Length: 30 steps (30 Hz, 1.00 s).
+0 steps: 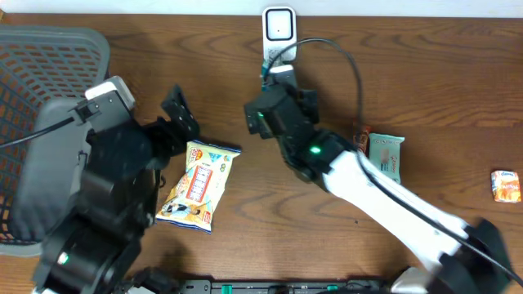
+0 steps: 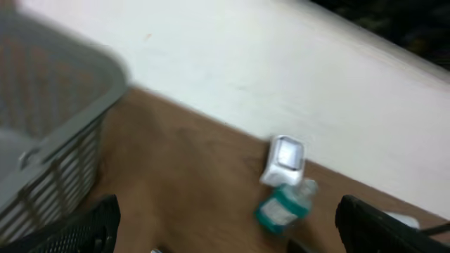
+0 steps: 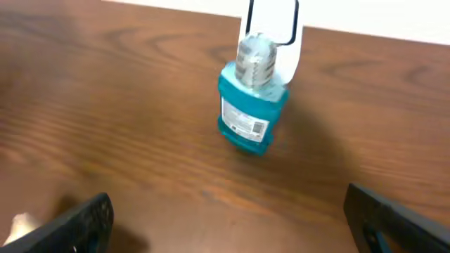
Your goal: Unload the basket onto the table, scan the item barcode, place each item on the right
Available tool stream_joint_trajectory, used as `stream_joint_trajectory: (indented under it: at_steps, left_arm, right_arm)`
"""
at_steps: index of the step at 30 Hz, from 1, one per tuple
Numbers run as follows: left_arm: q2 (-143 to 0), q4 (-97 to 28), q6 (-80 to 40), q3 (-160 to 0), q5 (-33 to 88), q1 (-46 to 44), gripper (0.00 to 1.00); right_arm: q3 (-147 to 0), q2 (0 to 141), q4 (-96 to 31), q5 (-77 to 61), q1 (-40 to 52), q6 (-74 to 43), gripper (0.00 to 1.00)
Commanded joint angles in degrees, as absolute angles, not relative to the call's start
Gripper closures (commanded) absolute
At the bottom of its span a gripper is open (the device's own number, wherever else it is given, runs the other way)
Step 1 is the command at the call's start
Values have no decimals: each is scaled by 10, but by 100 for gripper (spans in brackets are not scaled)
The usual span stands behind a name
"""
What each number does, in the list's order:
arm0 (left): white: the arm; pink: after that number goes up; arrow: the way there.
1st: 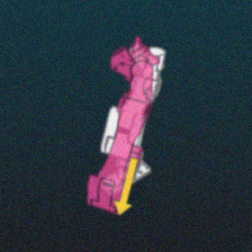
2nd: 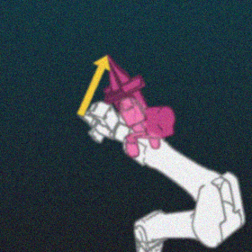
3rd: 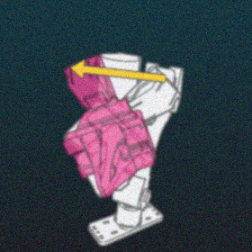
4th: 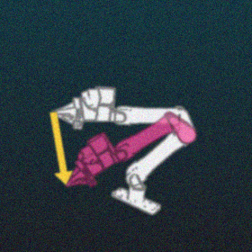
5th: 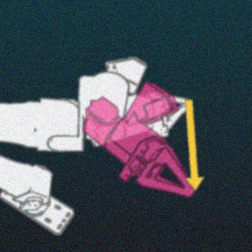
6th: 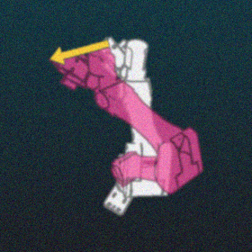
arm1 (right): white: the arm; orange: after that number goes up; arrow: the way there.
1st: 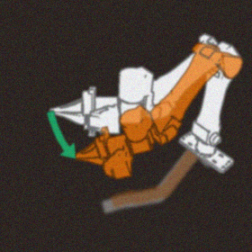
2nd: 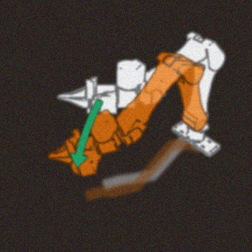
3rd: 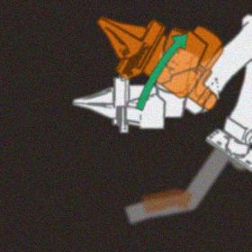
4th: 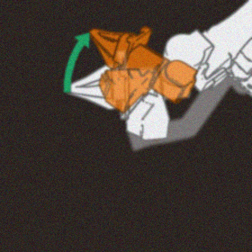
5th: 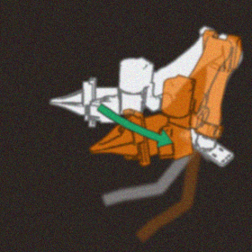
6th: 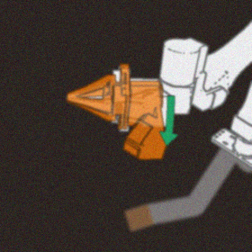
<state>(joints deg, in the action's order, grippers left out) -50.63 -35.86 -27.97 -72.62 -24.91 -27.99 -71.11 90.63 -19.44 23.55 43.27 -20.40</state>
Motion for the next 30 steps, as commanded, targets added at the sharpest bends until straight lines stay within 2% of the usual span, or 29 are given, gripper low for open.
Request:
stream_joint_trajectory:
  at_steps: [1,4,8,10,12,14,16,19,22,27,30]
  left_arm:
    - [-492,-392,-225,-799,-328,-354,2]
    - [-492,-448,-218,-851,-386,-441,2]
    - [-489,-505,-219,-896,-525,-608,2]
    - [-488,-505,-219,-897,-597,-691,2]
    - [-497,-501,-214,-897,-701,-786,2]
    - [-516,-470,-167,-897,-799,-865,2]
    - [-555,-393,-38,-898,-898,-915,2]
    - [-591,-315,50,-898,-899,-903,2]
    - [-597,-303,36,-898,-875,-868,2]
    - [-577,-303,32,-898,-694,-778,2]
    - [-574,-300,32,-898,-634,-715,2]
  right_arm:
    - [-712,844,-232,189,428,-224,1]
    - [-712,815,-267,168,407,-192,1]
    - [-712,815,-303,-59,345,-22,1]
    - [-712,816,-317,-147,309,1,1]
    - [-712,816,-324,-171,268,1,1]
    - [-712,816,-334,-172,244,1,1]
    - [-712,815,-352,-184,236,1,1]
    - [-712,816,-366,-183,244,1,1]
    - [-712,815,-366,-183,250,1,1]
    - [-712,815,-366,-166,249,1,1]
    - [-712,815,-366,-129,249,-7,1]
